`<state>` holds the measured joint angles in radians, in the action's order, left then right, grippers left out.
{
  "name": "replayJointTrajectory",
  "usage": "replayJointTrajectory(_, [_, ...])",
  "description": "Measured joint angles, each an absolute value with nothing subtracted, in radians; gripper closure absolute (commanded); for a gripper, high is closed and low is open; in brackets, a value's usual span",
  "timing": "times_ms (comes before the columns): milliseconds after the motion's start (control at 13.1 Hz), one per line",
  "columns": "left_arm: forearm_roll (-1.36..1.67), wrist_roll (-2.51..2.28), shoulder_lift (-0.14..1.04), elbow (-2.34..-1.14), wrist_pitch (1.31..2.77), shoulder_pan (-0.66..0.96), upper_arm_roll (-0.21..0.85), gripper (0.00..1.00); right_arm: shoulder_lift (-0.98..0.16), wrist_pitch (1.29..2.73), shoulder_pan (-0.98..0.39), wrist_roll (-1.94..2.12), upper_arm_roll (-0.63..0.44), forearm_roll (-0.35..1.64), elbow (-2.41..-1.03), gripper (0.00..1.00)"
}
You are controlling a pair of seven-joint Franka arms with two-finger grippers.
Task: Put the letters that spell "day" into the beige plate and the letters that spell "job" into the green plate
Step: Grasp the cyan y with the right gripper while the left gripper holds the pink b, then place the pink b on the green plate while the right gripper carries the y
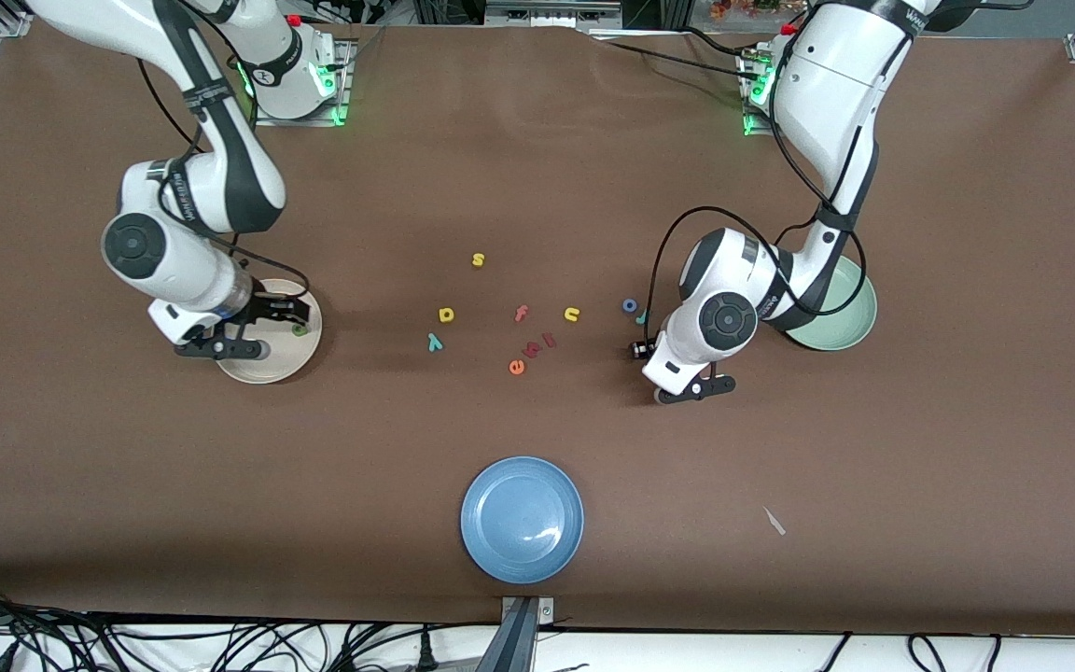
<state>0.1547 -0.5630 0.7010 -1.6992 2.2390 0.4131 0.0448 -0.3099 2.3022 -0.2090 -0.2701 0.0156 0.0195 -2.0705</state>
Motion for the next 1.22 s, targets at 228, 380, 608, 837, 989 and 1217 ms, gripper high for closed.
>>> replayJointTrajectory(228, [0.155, -0.563, 0.701, -1.7, 2.239, 0.413, 0.045, 0.56, -0.4, 2.334, -0.35, -0.483, 0.031, 0.02, -1.966, 0.02])
replayJointTrajectory(380, [0.155, -0.562, 0.702, -1.701, 2.239, 0.413, 0.045, 0.71, -0.476, 2.343, -0.417, -0.545, 0.032, 0.02, -1.884, 0.02])
replayJointTrajectory(608, [0.155, -0.562, 0.703, -1.702, 2.239, 0.413, 0.044, 0.97, -0.572, 2.395, -0.455, -0.553, 0.031, 0.02, -1.808, 0.04])
replayJointTrajectory(837, [0.155, -0.562, 0.702, -1.702, 2.234, 0.413, 0.043, 1.0, -0.641, 2.49, -0.482, -0.576, 0.031, 0.02, -1.798, 0.07])
replayJointTrajectory(989, [0.155, -0.553, 0.694, -1.695, 2.189, 0.408, 0.036, 1.0, -0.661, 2.503, -0.5, -0.597, 0.031, 0.02, -1.798, 0.14])
replayJointTrajectory(1217, [0.154, -0.447, 0.612, -1.677, 1.981, 0.355, 0.022, 1.0, -0.665, 2.512, -0.504, -0.61, 0.03, 0.02, -1.81, 0.35])
